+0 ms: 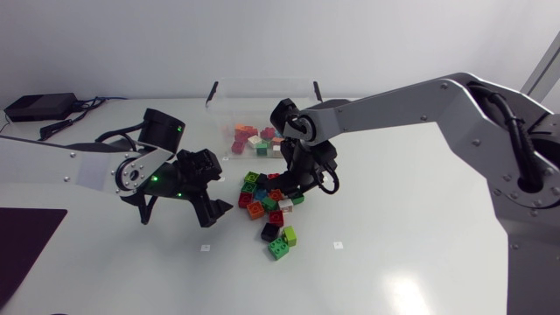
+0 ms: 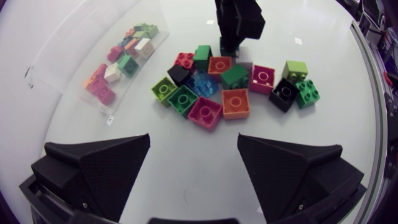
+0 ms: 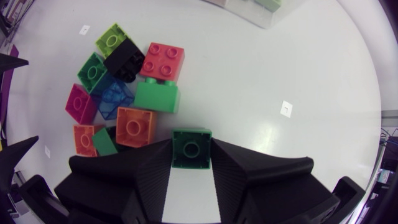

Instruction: Place the duplo bricks in the container

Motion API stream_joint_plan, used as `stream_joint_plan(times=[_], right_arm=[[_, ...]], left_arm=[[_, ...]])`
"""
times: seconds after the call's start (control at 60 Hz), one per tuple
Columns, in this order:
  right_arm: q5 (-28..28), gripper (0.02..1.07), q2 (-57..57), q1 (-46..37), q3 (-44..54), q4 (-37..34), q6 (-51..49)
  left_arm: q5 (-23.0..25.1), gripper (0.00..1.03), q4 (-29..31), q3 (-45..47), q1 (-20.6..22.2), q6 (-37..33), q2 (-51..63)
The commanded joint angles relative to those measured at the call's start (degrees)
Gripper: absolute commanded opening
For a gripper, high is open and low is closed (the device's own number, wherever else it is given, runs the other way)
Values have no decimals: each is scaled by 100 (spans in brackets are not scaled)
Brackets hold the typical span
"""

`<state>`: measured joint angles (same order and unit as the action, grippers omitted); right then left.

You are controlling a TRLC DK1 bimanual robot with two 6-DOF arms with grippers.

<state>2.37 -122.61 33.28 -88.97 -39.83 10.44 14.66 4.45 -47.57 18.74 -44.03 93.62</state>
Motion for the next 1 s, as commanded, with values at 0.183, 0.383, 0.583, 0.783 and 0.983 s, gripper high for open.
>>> stream_joint_plan(times=[0.183, 0.383, 0.583, 0.783, 0.983], right_arm=[[-167, 33, 782, -14, 855, 283, -261], [-369, 33, 1301, -172, 1303, 441, -472], [-457, 33, 1784, -366, 1426, 433, -604], [-510, 33, 2083, -559, 1329, 327, -727], [-518, 33, 2171, -656, 1286, 301, -789]], left_arm=[[591, 98, 399, -622, -248, -1222, 982], [820, 98, 592, -1202, -327, -1609, 1536], [1075, 98, 909, -1641, -266, -1846, 1826], [1145, 97, 1287, -1764, -90, -2180, 1993], [1242, 96, 1673, -1738, 77, -2391, 1993]])
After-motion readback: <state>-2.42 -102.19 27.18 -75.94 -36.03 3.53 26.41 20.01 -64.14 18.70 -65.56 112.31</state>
